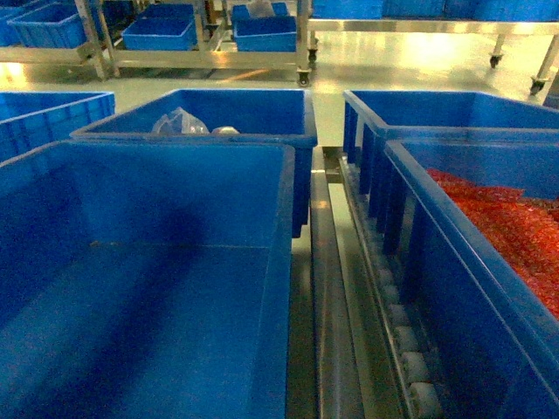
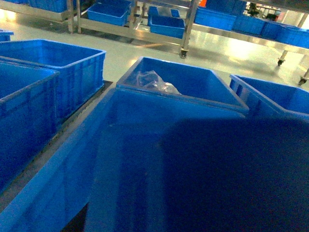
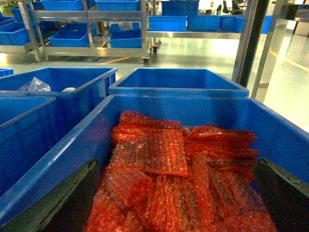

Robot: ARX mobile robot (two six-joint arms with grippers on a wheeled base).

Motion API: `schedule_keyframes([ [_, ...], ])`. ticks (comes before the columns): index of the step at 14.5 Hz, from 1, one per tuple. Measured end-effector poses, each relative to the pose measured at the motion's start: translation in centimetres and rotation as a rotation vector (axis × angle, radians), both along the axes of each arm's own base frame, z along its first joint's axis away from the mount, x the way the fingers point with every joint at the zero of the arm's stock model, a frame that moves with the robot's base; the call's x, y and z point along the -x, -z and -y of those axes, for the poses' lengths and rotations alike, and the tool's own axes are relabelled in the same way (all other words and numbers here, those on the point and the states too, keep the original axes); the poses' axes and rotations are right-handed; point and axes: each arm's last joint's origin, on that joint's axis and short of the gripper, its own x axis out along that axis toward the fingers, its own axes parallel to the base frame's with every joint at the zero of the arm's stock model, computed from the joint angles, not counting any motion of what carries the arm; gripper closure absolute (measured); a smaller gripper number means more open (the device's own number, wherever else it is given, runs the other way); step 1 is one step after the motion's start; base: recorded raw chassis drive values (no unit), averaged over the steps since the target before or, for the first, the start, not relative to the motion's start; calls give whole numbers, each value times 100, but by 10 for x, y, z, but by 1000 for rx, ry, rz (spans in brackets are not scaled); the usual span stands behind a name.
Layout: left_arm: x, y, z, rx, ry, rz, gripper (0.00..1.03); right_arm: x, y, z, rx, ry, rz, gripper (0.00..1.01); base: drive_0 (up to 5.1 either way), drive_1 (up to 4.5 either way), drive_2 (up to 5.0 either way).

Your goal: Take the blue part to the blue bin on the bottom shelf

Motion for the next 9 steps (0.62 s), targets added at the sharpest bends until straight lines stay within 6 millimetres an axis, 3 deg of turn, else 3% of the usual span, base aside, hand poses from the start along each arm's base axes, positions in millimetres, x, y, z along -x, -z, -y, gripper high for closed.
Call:
schedule_keyframes([
  [9, 0, 0, 0, 0, 0, 0, 60, 0, 0, 0, 0, 0, 0, 3, 0, 0, 0],
])
